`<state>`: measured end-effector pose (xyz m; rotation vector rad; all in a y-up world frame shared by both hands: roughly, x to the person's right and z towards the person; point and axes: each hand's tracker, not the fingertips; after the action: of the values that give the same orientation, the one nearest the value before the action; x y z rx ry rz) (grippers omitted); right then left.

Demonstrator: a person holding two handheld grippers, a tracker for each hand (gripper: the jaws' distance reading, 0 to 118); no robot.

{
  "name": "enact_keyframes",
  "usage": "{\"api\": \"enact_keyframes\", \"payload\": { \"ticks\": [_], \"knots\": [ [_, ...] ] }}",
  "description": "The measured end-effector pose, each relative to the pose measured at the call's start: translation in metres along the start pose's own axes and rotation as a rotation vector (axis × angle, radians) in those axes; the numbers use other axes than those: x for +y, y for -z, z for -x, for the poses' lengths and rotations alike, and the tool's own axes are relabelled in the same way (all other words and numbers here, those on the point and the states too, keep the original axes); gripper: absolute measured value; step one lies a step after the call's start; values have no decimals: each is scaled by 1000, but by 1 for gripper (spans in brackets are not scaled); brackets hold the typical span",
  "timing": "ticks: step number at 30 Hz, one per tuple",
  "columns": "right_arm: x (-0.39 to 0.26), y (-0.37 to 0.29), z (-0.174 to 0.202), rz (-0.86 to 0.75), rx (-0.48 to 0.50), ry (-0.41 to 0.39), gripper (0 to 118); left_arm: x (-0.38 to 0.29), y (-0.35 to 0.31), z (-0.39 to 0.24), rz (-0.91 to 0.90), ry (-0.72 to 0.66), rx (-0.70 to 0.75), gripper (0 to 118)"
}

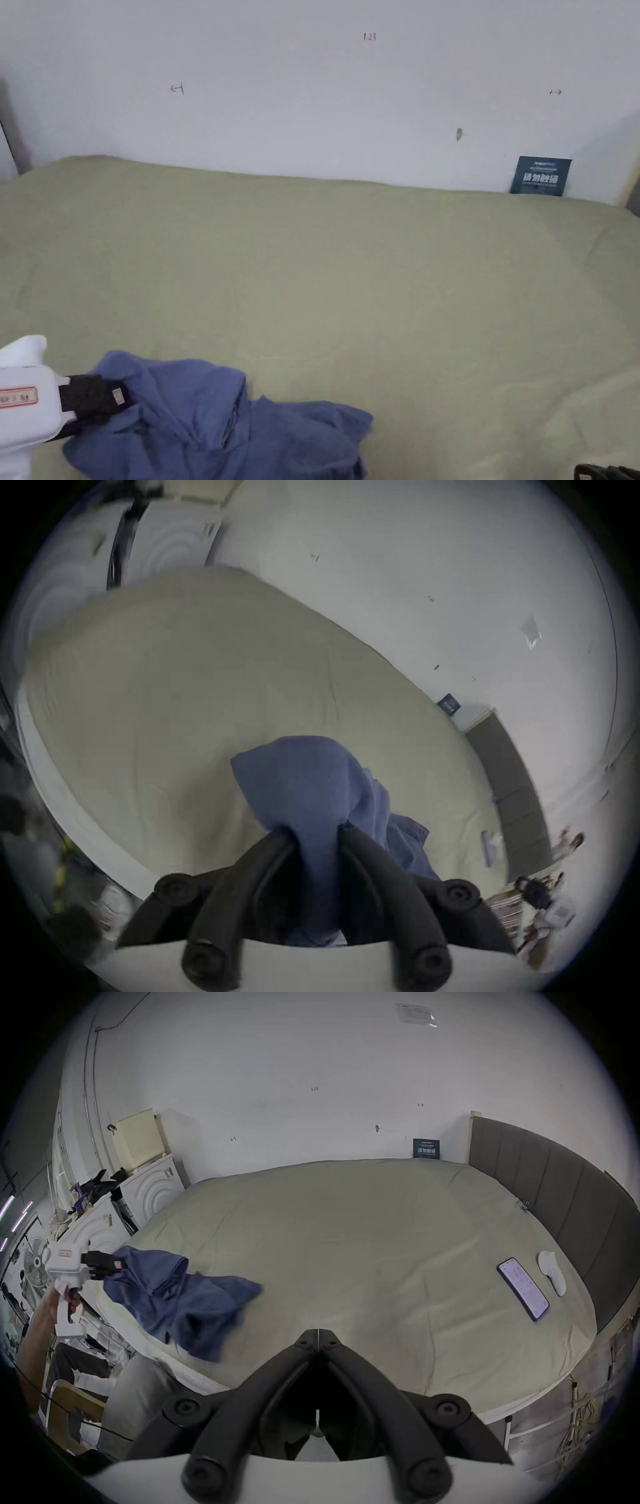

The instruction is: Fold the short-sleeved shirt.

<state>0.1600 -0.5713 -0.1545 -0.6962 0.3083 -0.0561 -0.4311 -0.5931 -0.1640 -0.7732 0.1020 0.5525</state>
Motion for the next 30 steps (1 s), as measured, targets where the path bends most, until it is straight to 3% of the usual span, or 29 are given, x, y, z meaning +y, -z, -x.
{"api": "enact_keyframes", "payload": {
  "ticks": [6, 10, 12, 13, 14, 15, 17, 19, 22, 25, 26, 28, 29, 30],
  "knots": [
    [-1, 1, 4, 24, -14, -14, 0, -15, 16, -67, 70, 144, -138, 12],
    [-2, -3, 0, 24, -22, -6, 0, -46, 56, -117, 204, 190, -352, 13],
    [-2, -6, -2, 21, -34, 1, 0, -62, 82, -127, 269, 180, -437, 29],
    [-3, -8, -3, 18, -37, 5, 0, -71, 95, -130, 299, 139, -475, 49],
    [-3, -8, -4, 16, -40, 10, 0, -81, 107, -134, 320, 78, -499, 76],
    [-3, -8, -4, 16, -42, 18, 0, -89, 114, -136, 335, 17, -526, 83],
    [-3, -7, -5, 12, -41, 32, 0, -95, 123, -134, 371, -56, -635, 83],
    [-4, -7, -5, 10, -37, 36, 0, -90, 119, -129, 368, -61, -629, 83],
    [-6, -4, -6, 9, -33, 40, 0, -61, 97, -109, 241, 8, -603, 81],
    [-10, 2, -5, 11, -11, 57, 0, -39, 84, -86, 197, -24, -510, 76],
    [-11, 4, -3, 12, -7, 60, 0, -38, 85, -80, 191, -14, -492, 64],
    [-14, 8, 0, 20, 3, 57, 0, -44, 90, -81, 205, -9, -503, 23],
    [-15, 10, 3, 27, 7, 55, 0, -52, 96, -83, 225, -10, -517, 9],
    [-16, 10, 5, 32, 11, 51, 0, -61, 105, -86, 254, -12, -536, 9]
  ]
}}
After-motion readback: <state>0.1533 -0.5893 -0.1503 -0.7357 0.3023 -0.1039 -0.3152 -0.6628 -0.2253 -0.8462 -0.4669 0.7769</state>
